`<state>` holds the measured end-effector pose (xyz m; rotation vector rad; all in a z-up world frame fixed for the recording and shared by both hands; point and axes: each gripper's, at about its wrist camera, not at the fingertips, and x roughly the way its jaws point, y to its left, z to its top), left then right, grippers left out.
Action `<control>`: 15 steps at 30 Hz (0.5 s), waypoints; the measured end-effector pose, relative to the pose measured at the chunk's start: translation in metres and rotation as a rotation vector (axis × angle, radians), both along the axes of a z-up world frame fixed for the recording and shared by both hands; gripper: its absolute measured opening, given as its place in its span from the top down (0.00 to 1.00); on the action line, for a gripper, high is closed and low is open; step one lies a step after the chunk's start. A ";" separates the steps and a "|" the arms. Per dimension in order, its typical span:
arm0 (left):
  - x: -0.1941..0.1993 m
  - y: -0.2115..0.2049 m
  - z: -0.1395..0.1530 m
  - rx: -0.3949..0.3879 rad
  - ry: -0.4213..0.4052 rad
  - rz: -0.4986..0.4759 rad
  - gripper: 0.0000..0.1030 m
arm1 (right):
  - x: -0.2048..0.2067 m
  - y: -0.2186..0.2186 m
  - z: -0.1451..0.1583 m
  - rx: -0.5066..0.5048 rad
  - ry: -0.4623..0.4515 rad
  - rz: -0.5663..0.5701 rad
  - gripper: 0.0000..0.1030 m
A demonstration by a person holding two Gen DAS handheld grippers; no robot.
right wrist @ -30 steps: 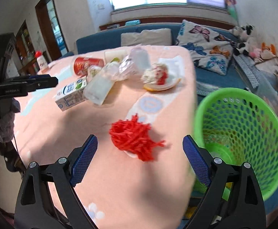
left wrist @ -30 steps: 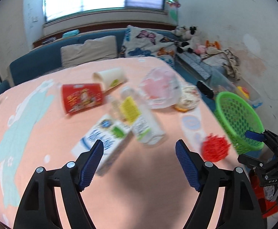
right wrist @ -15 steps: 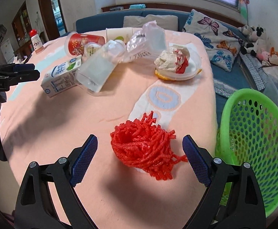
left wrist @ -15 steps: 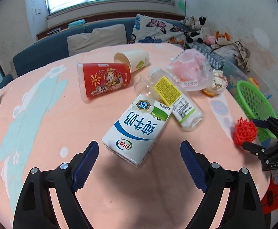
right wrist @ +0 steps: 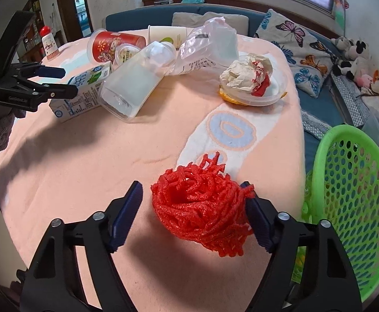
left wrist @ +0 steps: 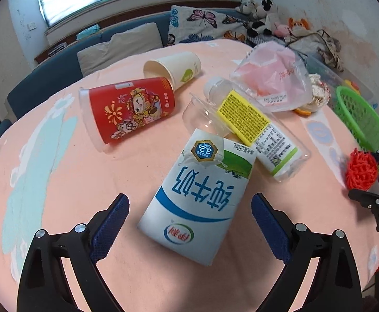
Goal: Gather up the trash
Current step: 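Grasp the red mesh net with the right tool while the left tool grasps the milk carton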
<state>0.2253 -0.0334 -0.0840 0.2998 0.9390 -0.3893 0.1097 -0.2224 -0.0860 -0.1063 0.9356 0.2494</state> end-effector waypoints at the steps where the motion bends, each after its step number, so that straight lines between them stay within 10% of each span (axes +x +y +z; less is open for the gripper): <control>1: 0.002 -0.001 -0.001 0.002 0.004 -0.003 0.11 | 0.000 0.000 0.000 -0.003 -0.001 0.000 0.31; 15: 0.017 -0.011 -0.018 0.005 0.044 -0.036 0.23 | -0.002 -0.009 0.009 0.041 -0.019 -0.020 0.41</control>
